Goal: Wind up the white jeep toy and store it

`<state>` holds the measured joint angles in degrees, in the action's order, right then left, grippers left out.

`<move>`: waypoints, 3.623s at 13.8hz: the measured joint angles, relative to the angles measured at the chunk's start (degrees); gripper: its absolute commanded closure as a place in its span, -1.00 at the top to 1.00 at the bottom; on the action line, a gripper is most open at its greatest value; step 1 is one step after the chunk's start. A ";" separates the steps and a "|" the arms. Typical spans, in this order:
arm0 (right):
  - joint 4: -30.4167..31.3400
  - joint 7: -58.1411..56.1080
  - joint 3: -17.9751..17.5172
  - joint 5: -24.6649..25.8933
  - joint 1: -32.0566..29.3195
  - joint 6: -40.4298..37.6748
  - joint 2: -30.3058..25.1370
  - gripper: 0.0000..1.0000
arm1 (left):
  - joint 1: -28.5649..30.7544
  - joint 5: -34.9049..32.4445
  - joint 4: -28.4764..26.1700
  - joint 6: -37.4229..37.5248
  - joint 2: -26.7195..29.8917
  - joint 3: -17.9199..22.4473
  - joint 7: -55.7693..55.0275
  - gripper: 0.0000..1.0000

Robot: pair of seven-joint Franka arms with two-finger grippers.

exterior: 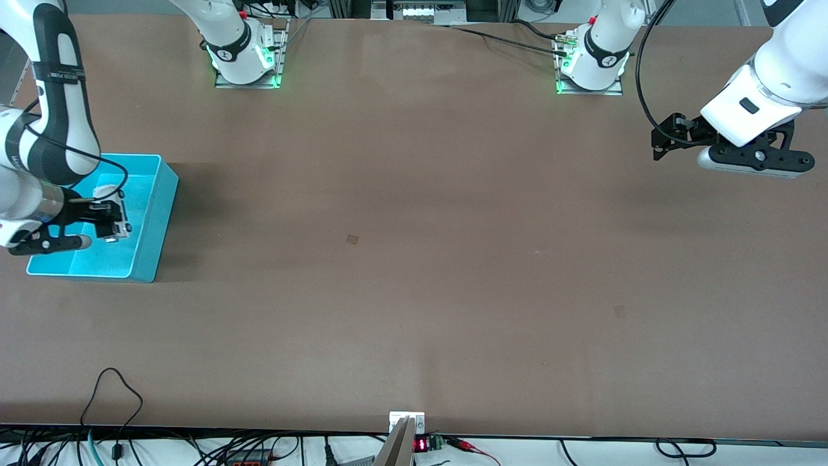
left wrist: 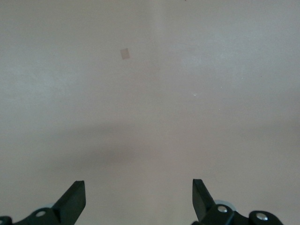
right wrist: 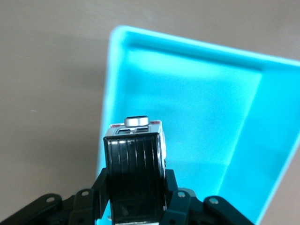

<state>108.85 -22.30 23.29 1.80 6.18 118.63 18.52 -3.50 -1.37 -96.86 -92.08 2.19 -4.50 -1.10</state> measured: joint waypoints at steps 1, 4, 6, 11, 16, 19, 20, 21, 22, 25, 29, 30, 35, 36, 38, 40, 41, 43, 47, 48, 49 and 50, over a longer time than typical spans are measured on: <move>1.53 0.00 1.28 0.12 -0.01 2.44 -0.12 -1.00 | 0.02 0.00 0.00 0.03 0.00 0.00 0.00 1.00; 8.09 0.00 4.52 0.22 -0.09 10.05 -0.24 -1.00 | 0.02 0.00 0.06 0.36 0.00 -0.01 0.00 1.00; 13.30 0.02 5.47 0.22 -0.24 16.74 -0.24 -1.00 | 0.02 0.00 0.24 0.45 0.00 -0.05 0.00 1.00; 20.57 0.79 5.53 0.20 -1.39 25.72 0.25 -1.00 | 0.02 0.00 0.42 0.67 -0.01 -0.07 0.00 1.00; 20.62 1.34 5.51 0.19 -1.48 25.91 0.83 0.09 | 0.01 0.00 0.48 0.67 -0.01 -0.18 0.00 1.00; 20.62 1.37 5.35 0.19 -1.46 25.91 1.06 1.00 | -0.04 0.00 0.50 0.67 -0.02 -1.20 0.00 1.00; 20.56 1.37 5.18 0.19 -1.39 25.92 1.05 1.00 | -0.04 0.00 0.51 0.67 -0.02 -1.54 -0.07 1.00; 20.34 1.36 5.02 0.19 -1.25 25.93 1.01 1.00 | -0.04 0.00 0.51 0.67 -0.03 -1.62 -0.11 1.00; 20.02 1.36 4.90 0.19 -0.92 25.86 0.88 1.00 | 0.05 0.00 0.51 0.67 -0.03 -1.60 -0.14 1.00; 16.52 1.27 4.69 0.19 0.76 20.54 -0.34 1.00 | 0.28 0.00 0.51 0.68 -0.04 -1.54 -0.14 1.00; 4.88 1.14 4.56 0.19 5.22 3.51 -3.53 1.00 | 0.33 0.00 0.52 0.73 -0.04 -1.53 -0.17 1.00; 2.50 1.14 4.53 0.19 6.42 0.94 -4.34 1.00 | 0.35 0.00 0.52 0.73 -0.04 -1.52 -0.17 1.00; -5.68 2.09 3.27 -1.13 7.87 -8.79 -6.57 1.00 | 0.37 0.00 0.53 0.73 -0.05 -1.52 -0.18 1.00; -7.07 3.98 0.74 -1.37 6.61 -10.88 -7.09 1.00 | 0.39 0.00 0.54 0.73 -0.05 -1.49 -0.20 1.00; -8.85 8.73 -6.57 -1.40 2.52 -13.84 -9.19 1.00 | 0.49 0.00 0.54 0.73 -0.08 -1.25 -0.26 1.00; -9.31 12.98 -11.63 -1.41 0.19 -15.96 -12.24 1.00 | 0.57 0.00 0.54 0.74 -0.08 -0.89 -0.27 1.00; -9.32 14.67 -13.72 -1.41 -0.57 -16.77 -13.90 1.00 | 0.62 0.00 0.55 0.74 -0.08 -0.83 -0.27 1.00; -9.36 16.61 -16.65 -1.41 -1.42 -17.44 -16.88 1.00 | 0.63 0.00 0.55 0.87 -0.08 -0.81 -0.27 1.00; -9.40 20.50 -18.47 -2.29 -1.74 -19.89 -20.39 1.00 | 0.62 0.00 0.56 1.44 -0.08 -0.86 -0.27 1.00; -9.40 20.58 -19.11 -2.51 -1.75 -20.09 -20.85 1.00 | 0.62 0.00 0.56 1.45 -0.08 -0.92 -0.27 1.00; -9.40 20.59 -19.70 -2.55 -1.75 -20.27 -21.21 1.00 | 0.60 0.00 0.56 1.47 -0.08 -0.99 -0.27 1.00; -9.40 20.59 -20.09 -2.56 -1.74 -20.34 -21.45 1.00 | 0.59 0.00 0.56 1.48 -0.08 -1.05 -0.27 1.00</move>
<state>99.45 -1.71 3.20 -0.76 4.44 98.28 -2.93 -2.91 -1.37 -96.30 -90.60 2.11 -5.55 -1.37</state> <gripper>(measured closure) 0.000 0.000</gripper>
